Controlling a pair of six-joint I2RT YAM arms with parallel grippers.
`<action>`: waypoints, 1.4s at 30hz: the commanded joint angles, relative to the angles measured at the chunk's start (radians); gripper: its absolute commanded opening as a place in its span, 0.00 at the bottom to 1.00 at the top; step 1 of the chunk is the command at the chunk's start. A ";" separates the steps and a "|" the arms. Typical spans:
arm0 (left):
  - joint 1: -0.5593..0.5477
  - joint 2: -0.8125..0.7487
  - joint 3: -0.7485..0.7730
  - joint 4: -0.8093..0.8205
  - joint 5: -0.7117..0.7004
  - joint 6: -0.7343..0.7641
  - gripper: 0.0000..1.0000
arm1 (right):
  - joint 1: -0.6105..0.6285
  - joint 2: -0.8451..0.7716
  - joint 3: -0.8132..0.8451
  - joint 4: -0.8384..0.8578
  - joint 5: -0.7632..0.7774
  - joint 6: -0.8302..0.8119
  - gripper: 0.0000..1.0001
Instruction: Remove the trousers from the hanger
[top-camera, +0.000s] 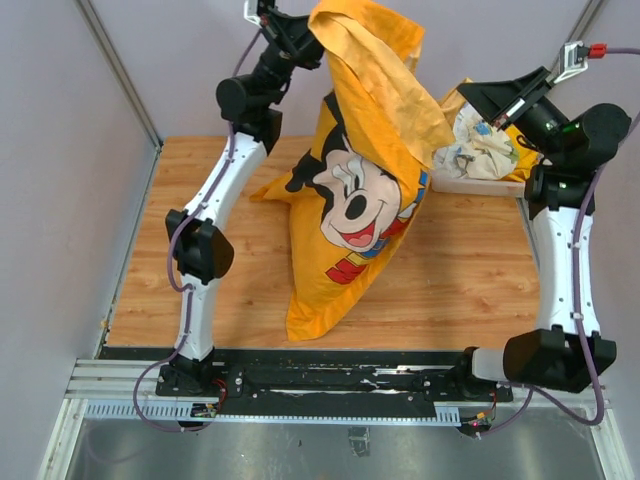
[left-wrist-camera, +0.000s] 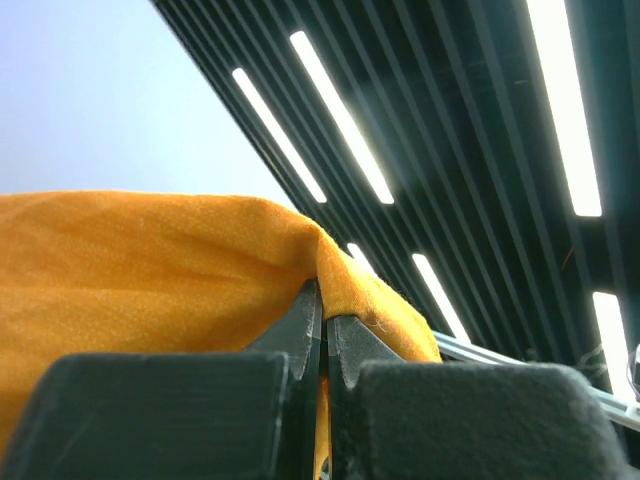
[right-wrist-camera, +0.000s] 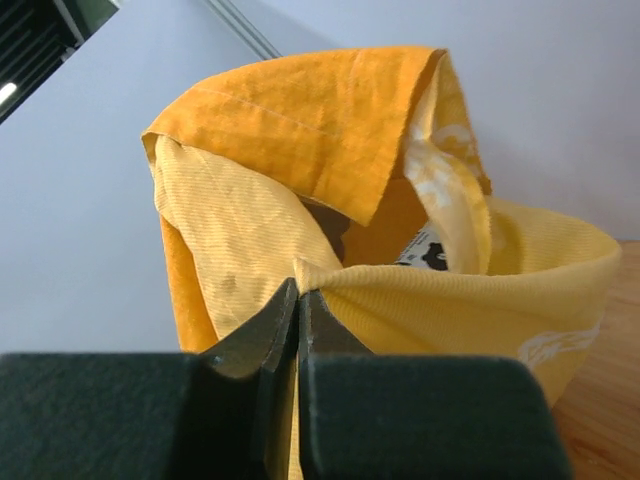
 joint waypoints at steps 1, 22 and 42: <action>-0.059 0.067 0.019 0.005 -0.004 0.037 0.00 | -0.042 -0.151 -0.071 -0.079 0.056 -0.124 0.03; -0.225 0.143 -0.343 0.116 0.094 0.142 0.00 | -0.042 -0.571 -0.419 -0.891 0.550 -0.585 0.03; -0.211 0.119 -0.357 -0.080 0.207 0.332 0.70 | -0.042 -0.534 -0.433 -1.090 0.728 -0.623 0.56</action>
